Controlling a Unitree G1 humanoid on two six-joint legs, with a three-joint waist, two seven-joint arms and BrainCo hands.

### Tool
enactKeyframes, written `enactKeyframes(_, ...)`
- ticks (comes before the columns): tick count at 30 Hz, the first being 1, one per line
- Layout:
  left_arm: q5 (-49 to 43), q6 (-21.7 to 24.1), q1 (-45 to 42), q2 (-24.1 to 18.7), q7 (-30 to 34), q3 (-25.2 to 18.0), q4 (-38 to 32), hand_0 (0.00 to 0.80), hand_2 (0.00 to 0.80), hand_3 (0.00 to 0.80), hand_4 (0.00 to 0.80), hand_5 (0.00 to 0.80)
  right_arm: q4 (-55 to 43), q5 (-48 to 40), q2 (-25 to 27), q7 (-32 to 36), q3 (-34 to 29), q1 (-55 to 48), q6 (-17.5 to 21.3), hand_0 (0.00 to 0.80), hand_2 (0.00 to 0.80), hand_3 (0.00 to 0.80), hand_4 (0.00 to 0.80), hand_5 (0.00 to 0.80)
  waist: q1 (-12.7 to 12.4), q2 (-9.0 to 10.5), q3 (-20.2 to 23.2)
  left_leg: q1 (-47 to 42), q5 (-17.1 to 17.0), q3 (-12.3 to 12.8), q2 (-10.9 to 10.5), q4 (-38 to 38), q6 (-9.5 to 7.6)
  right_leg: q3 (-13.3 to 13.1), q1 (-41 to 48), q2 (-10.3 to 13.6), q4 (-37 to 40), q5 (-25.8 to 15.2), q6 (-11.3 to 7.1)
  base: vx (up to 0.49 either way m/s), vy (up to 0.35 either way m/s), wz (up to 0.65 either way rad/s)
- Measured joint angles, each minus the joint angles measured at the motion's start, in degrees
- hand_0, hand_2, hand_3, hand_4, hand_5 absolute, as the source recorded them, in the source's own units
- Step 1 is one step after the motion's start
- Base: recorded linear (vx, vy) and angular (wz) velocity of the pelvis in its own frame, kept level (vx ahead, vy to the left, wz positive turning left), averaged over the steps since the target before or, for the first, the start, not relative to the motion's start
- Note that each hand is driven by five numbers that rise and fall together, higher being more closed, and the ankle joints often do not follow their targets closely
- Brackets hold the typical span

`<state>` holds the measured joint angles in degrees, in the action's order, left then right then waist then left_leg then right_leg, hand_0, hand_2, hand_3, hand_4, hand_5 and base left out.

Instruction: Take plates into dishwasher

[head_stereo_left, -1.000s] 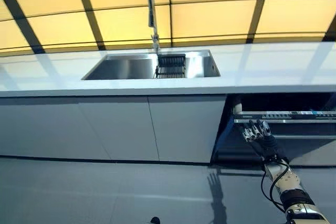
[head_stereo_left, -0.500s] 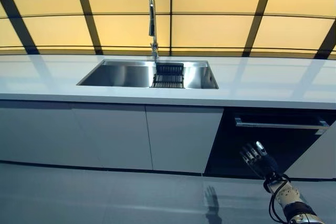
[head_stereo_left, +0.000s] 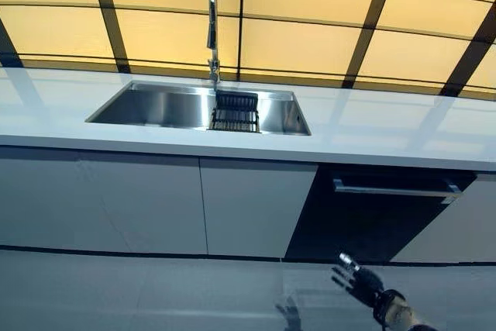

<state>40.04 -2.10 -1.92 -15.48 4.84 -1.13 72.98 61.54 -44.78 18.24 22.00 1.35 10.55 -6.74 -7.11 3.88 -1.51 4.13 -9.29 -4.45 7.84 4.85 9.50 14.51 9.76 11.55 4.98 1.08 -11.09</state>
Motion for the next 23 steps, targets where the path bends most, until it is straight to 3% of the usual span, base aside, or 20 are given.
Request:
enactKeyframes(8, -5.6, 0.1, 0.9, 1.2, -2.1, 4.7, 0.0, 0.000, 0.000, 0.000, 0.000, 0.000, 0.4, 1.0, -7.6, -1.4, 6.1, -6.8, 4.4, 0.000, 0.000, 0.000, 0.000, 0.000, 1.4, -0.92, 0.6, -0.5, 0.2, 1.0, 0.0, 0.0, -0.15, -0.7, 0.0, 0.3, 0.0, 0.0, 0.00, 0.016, 0.008, -0.04)
enactKeyframes(12, -5.8, 0.1, 0.9, 2.6, -2.1, 4.8, 0.0, 0.000, 0.000, 0.000, 0.000, 0.000, 0.7, 1.3, -8.1, -2.4, 6.2, -7.7, 5.0, 0.000, 0.000, 0.000, 0.000, 0.000, 1.5, -1.67, 1.1, -0.6, 0.2, 1.0, 0.0, 0.0, -0.16, -0.7, 0.0, 0.3, 0.1, 0.0, -0.01, 0.000, 0.000, 0.00)
enactKeyframes(23, -7.6, 0.0, 0.7, 3.6, -2.8, 6.8, 0.5, 0.000, 0.000, 0.000, 0.000, 0.000, 11.3, 17.3, -8.0, -8.7, 10.7, -7.3, 3.6, 0.000, 0.000, 0.000, 0.000, 0.000, 1.4, -2.19, 2.0, -0.6, 0.2, 1.0, 0.0, 0.0, -0.18, -0.7, 0.1, 0.3, 0.1, 0.0, -0.03, 0.000, 0.000, 0.00)
